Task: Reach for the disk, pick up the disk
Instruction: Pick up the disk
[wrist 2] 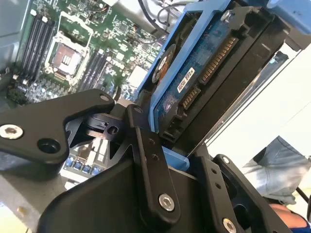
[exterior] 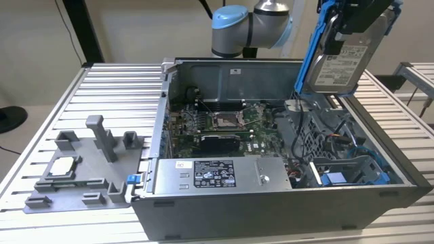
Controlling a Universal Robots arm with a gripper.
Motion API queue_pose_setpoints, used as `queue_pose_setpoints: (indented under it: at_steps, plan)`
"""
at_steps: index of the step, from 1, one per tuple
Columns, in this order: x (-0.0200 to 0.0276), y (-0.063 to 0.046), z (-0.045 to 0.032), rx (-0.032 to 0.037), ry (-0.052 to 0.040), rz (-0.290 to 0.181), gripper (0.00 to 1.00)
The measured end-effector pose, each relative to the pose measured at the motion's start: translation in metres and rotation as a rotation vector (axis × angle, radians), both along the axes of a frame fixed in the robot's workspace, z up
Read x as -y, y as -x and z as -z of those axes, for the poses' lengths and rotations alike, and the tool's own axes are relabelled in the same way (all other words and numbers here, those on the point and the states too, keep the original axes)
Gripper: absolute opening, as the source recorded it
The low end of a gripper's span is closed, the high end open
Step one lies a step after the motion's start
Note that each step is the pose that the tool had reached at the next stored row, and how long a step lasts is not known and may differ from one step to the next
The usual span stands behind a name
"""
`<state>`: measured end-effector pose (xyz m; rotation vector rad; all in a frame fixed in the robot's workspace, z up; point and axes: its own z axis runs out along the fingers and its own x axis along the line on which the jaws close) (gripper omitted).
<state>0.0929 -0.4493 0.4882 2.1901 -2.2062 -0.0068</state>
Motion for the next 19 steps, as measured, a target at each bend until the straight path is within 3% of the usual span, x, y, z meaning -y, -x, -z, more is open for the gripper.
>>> queue_pose_setpoints:
  at_steps: [19]
  plan:
    - [0.0305,0.000,0.0002,-0.0146,0.0001,0.000,0.00]
